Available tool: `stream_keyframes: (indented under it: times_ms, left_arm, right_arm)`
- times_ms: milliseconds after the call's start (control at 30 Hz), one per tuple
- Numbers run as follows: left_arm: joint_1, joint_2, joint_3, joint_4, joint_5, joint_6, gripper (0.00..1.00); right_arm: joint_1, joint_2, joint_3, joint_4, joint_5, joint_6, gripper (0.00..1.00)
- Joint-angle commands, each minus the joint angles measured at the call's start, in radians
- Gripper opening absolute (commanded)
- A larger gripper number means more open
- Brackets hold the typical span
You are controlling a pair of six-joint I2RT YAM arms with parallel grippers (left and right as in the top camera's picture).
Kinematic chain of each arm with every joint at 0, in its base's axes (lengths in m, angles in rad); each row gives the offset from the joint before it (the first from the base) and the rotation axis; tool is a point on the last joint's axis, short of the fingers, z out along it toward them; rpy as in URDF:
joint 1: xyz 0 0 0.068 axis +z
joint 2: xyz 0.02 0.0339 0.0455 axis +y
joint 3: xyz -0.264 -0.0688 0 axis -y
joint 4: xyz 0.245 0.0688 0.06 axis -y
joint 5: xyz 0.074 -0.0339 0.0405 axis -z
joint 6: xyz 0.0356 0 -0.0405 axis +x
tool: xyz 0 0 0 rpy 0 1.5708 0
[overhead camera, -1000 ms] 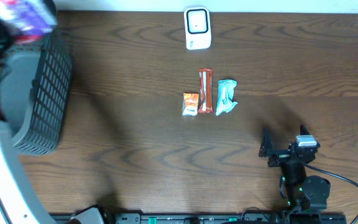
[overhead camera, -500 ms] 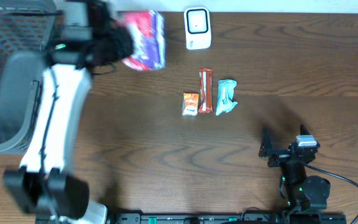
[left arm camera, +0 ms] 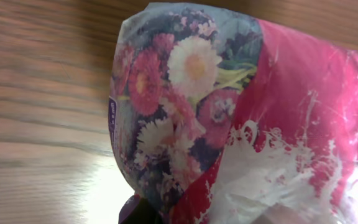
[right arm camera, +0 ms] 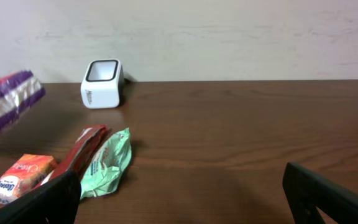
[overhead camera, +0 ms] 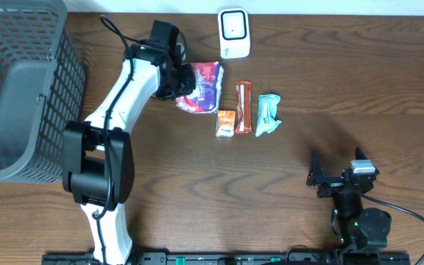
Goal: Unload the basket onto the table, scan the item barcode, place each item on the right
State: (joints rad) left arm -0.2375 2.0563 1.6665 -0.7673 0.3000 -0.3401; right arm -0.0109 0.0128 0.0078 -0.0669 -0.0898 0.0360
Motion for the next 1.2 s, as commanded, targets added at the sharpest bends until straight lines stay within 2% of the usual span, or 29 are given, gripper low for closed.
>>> stream_keyframes:
  times_ms: [0, 100, 267, 333, 433, 467, 633, 833, 900, 1000, 1167]
  left_arm:
    - [0.005, -0.01, 0.0, 0.002, -0.184, 0.006, 0.08]
    - [0.005, -0.01, 0.0, 0.0, -0.185, 0.006, 0.22]
    - [-0.004, -0.01, 0.0, -0.018, -0.174, 0.006, 0.23]
    - [-0.009, -0.01, 0.0, -0.018, -0.156, 0.006, 0.39]
    - [-0.011, -0.016, 0.004, -0.017, -0.094, 0.006, 0.47]
    - [-0.01, -0.026, 0.014, -0.018, -0.082, 0.006, 0.55]
    - [-0.006, -0.126, 0.032, -0.018, -0.083, 0.006, 0.61]
    - [0.013, -0.357, 0.031, -0.024, -0.084, 0.048, 0.67]
    - [0.024, -0.428, 0.031, -0.045, -0.084, 0.081, 0.95]
    - [0.038, -0.512, 0.031, -0.093, -0.098, 0.108, 0.98]
    - [0.048, -0.56, 0.031, -0.208, -0.336, 0.133, 0.98]
  right_arm:
    - [-0.008, -0.003, -0.002, -0.003, -0.003, -0.015, 0.99]
    - [-0.008, -0.003, -0.002, -0.003, -0.003, -0.015, 0.99]
    - [-0.008, -0.003, -0.002, -0.003, -0.002, -0.015, 0.99]
    - [-0.008, -0.003, -0.002, -0.003, -0.002, -0.015, 0.99]
    - [-0.008, -0.003, -0.002, -0.003, -0.002, -0.015, 0.99]
    - [-0.008, -0.003, -0.002, -0.003, -0.002, -0.015, 0.99]
    - [-0.008, -0.003, -0.002, -0.003, -0.002, -0.015, 0.99]
    - [-0.008, -0.003, -0.002, -0.003, -0.002, -0.015, 0.99]
    - [-0.008, -0.003, -0.002, -0.003, -0.002, -0.015, 0.99]
    - [-0.008, -0.003, -0.002, -0.003, -0.002, -0.015, 0.99]
    - [-0.008, -0.003, -0.002, -0.003, -0.002, -0.015, 0.99]
